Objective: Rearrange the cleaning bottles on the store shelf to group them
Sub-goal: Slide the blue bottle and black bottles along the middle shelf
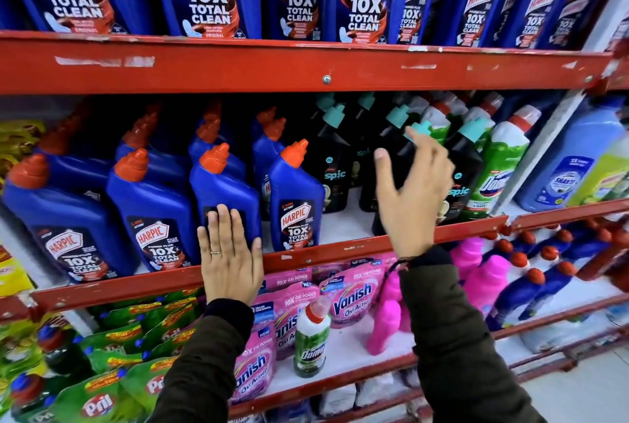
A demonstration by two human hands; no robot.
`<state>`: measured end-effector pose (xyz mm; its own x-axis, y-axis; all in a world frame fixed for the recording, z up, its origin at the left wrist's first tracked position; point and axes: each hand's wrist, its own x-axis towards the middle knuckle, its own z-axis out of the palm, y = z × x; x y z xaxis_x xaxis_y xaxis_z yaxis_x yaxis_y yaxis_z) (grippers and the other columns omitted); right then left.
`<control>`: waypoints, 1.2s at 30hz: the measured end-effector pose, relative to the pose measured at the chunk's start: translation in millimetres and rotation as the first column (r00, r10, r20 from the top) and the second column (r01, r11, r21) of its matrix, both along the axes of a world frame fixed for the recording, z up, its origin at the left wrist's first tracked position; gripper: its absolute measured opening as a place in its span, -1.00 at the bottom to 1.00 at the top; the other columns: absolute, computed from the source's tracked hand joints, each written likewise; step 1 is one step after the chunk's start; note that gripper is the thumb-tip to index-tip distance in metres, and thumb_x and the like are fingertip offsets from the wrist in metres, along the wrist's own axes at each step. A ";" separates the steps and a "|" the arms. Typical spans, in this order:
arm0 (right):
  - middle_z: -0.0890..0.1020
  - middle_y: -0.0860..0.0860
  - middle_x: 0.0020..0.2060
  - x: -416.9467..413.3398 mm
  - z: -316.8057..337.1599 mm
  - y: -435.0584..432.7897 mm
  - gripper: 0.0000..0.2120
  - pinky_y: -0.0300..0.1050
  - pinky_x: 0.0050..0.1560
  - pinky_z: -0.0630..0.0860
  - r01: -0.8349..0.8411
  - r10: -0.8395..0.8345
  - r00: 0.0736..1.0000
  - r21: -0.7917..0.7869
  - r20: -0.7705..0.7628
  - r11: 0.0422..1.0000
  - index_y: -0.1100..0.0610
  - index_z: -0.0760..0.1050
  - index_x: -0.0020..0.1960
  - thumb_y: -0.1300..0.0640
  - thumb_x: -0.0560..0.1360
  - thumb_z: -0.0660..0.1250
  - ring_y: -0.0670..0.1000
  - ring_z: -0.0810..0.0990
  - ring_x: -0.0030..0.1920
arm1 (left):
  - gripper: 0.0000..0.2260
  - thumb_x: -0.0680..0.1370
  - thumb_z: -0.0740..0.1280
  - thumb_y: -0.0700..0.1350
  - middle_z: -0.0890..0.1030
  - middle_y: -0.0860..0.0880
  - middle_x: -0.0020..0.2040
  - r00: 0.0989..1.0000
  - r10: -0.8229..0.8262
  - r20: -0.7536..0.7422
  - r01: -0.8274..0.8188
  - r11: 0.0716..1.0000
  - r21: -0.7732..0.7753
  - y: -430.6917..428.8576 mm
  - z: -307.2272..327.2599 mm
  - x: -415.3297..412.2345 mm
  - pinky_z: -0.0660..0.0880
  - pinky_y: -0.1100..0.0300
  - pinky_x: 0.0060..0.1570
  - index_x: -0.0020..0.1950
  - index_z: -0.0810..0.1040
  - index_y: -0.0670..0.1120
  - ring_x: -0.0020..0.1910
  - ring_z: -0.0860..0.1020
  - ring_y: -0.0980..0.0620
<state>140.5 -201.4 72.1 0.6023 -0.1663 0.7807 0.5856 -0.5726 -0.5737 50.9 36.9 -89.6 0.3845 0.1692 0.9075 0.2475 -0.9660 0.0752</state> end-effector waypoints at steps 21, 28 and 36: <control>0.53 0.22 0.33 71.7 6.3 -81.3 -0.38 0.31 0.40 0.35 0.219 -0.234 0.933 -0.083 -0.274 0.972 0.28 0.36 0.45 -0.12 0.60 0.38 0.27 0.48 0.40 | -0.35 0.72 0.07 0.00 -0.20 -0.13 0.69 1.000 -0.008 0.002 0.008 1.000 -0.007 0.7 -1.7 -0.2 -0.17 -0.11 0.65 0.69 -0.16 -0.21 0.68 -0.17 -0.12; 0.63 0.12 0.03 13.2 40.1 -80.6 -0.47 -0.11 -0.01 0.35 0.050 -0.063 0.987 -0.091 -0.147 0.995 0.26 0.53 0.29 -0.09 0.51 0.52 0.17 0.58 0.10 | -0.33 0.71 0.09 0.00 -0.21 -0.12 0.69 1.000 -0.021 -0.001 0.021 1.000 -0.019 0.1 -0.2 -0.7 -0.18 -0.10 0.65 0.69 -0.19 -0.19 0.68 -0.18 -0.11; 0.75 0.03 -0.10 -23.8 44.5 -32.1 -0.48 0.08 0.07 0.64 -0.134 0.132 0.966 0.006 -0.223 0.991 0.09 0.64 0.10 -0.27 0.35 0.58 0.04 0.71 -0.02 | -0.33 0.70 0.09 -0.01 -0.20 -0.13 0.69 1.000 -0.020 -0.008 0.020 1.000 -0.021 -0.6 0.0 -0.8 -0.16 -0.12 0.65 0.69 -0.18 -0.19 0.68 -0.17 -0.12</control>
